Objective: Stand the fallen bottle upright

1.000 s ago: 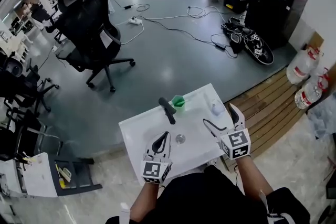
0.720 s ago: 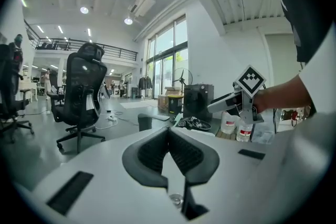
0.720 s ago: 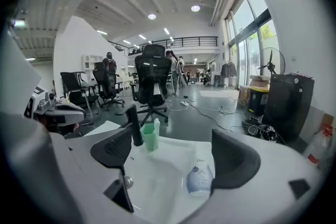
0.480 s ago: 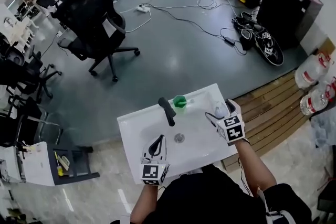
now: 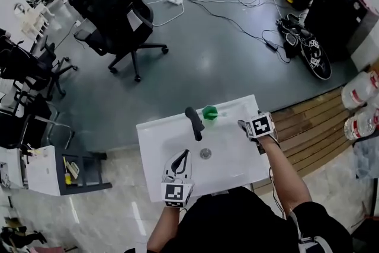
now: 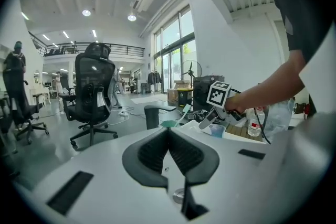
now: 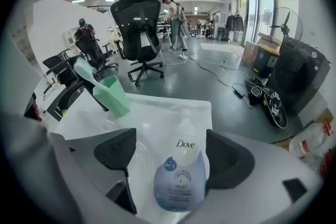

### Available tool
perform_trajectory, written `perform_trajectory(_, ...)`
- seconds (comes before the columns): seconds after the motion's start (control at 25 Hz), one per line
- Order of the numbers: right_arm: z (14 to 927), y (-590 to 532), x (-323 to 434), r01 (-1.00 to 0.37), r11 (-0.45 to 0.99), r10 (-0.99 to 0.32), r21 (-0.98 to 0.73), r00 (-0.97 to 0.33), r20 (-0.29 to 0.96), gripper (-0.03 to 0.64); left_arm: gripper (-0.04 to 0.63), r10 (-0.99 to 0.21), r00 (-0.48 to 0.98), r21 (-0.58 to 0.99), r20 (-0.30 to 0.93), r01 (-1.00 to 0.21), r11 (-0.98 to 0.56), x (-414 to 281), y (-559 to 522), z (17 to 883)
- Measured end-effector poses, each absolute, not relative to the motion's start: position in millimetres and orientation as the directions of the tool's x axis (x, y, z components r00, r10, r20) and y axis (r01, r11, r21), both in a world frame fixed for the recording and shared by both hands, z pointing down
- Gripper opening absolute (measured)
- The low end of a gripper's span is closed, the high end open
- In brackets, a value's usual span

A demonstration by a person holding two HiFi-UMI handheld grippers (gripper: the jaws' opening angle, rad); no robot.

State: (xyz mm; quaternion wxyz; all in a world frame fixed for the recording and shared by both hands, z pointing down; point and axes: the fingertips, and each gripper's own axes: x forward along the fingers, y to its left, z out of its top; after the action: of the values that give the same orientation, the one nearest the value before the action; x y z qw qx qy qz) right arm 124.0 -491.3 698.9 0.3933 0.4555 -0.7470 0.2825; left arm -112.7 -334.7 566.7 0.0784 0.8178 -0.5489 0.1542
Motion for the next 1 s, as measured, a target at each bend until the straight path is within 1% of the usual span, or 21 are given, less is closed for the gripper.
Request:
perform_trajectory(0.12,720.5,-495.3,125.7,-0.895,0.439,-0.360,-0.084,-0.261,0.896,0.420,0.017,-0.872,0.353,-0.039,0.340,-0.921,-0.388,-112.6,-332.3,569.1)
perform_trajectory(0.32,741.8,-498.3,123.4,-0.885,0.443,-0.217,-0.145,-0.262,0.940,0.423,0.017,-0.867,0.378,-0.014,0.324,-0.915,-0.404,-110.5,-330.7,565.5)
perform_trajectory(0.44,751.2,-498.0,127.7,-0.887,0.444,-0.151,-0.130,-0.217,0.965,0.417,0.017,-0.860,0.399,-0.006,0.318,-0.906,-0.423,-104.9,-330.3,564.8)
perform_trajectory(0.48,753.2,-498.8,131.3,-0.891,0.442,-0.149,-0.106,-0.189,0.971,0.380,0.017,-0.859,0.402,-0.005,0.318,-0.905,-0.425,-103.9,-330.0,565.4)
perform_trajectory(0.52,754.4,-500.3,134.2,-0.894,0.439,-0.153,-0.083,-0.166,0.974,0.320,0.017,-0.858,0.403,-0.004,0.317,-0.905,-0.426,-103.6,-329.9,566.3)
perform_trajectory(0.56,754.7,-501.7,135.7,-0.896,0.439,-0.158,-0.069,-0.153,0.975,0.302,0.017,-0.858,0.404,-0.003,0.317,-0.904,-0.427,-103.4,-330.2,567.0)
perform_trajectory(0.84,752.6,-500.9,134.6,-0.863,0.502,-0.159,-0.053,-0.152,0.975,0.294,0.017,-0.857,0.411,0.006,0.311,-0.902,-0.431,-101.9,-332.5,564.3)
perform_trajectory(1.0,751.9,-500.2,134.0,-0.855,0.517,-0.182,-0.042,-0.158,0.971,0.290,0.017,-0.860,0.406,0.005,0.309,-0.905,-0.426,-105.3,-331.1,564.1)
